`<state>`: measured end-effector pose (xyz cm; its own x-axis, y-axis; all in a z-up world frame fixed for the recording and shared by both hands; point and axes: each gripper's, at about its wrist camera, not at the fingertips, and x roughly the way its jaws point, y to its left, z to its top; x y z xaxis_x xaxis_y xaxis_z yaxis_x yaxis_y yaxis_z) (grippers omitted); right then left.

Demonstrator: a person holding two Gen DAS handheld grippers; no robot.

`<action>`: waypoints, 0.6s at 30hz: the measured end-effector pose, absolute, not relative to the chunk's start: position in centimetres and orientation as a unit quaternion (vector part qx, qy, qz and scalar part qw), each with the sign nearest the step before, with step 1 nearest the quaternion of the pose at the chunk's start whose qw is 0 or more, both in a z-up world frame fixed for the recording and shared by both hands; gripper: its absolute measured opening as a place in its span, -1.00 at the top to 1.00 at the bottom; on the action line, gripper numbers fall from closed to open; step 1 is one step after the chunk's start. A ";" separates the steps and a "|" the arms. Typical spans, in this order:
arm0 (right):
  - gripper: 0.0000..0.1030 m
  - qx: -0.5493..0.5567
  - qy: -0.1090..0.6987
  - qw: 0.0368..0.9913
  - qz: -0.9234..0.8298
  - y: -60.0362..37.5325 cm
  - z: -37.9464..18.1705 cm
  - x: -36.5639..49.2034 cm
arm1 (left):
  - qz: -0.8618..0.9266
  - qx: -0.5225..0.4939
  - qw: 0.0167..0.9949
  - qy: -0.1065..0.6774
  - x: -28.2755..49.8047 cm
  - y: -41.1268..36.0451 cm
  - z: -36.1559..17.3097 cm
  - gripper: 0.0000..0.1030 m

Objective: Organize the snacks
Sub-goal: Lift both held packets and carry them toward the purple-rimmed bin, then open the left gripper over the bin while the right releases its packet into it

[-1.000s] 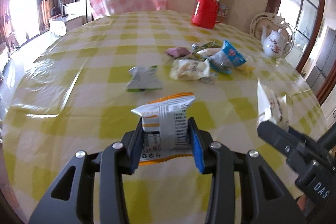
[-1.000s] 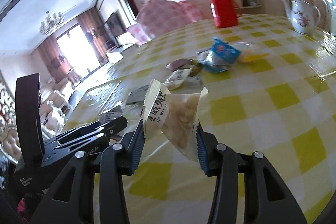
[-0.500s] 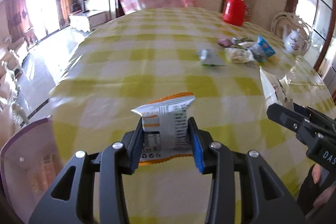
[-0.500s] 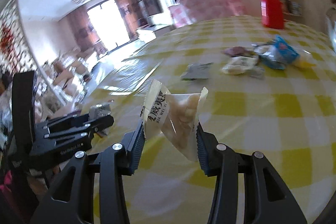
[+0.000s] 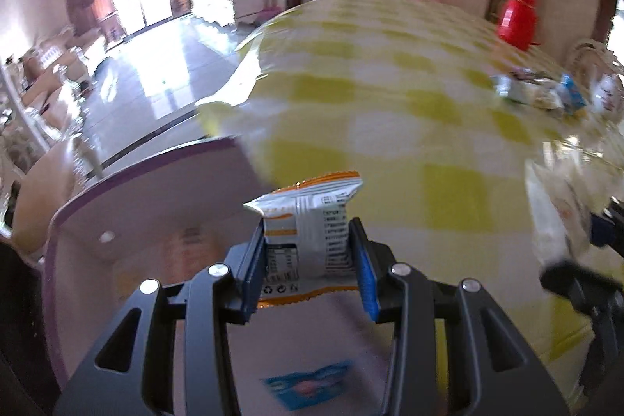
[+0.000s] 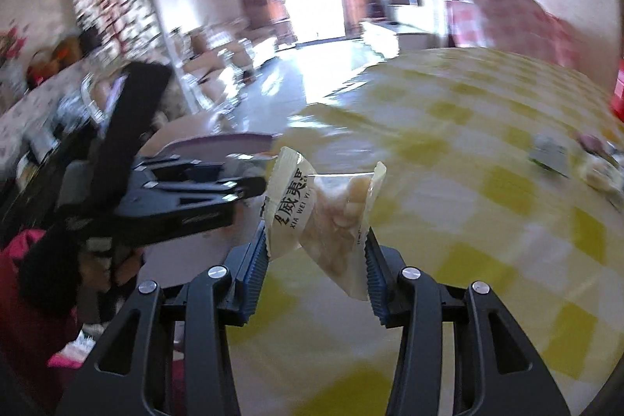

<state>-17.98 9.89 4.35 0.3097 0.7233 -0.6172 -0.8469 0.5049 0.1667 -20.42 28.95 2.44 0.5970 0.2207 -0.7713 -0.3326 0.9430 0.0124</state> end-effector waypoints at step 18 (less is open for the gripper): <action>-0.49 -0.218 0.307 0.682 0.627 18.1 3.4 -29.2 | 0.329 -0.084 0.834 0.434 -26.6 39.1 1.0 -0.56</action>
<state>-29.23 18.10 3.38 0.0238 0.7212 -0.6923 -0.9891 0.1179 0.0888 -26.60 39.12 1.02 0.4067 0.4756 -0.7800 -0.6217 0.7697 0.1451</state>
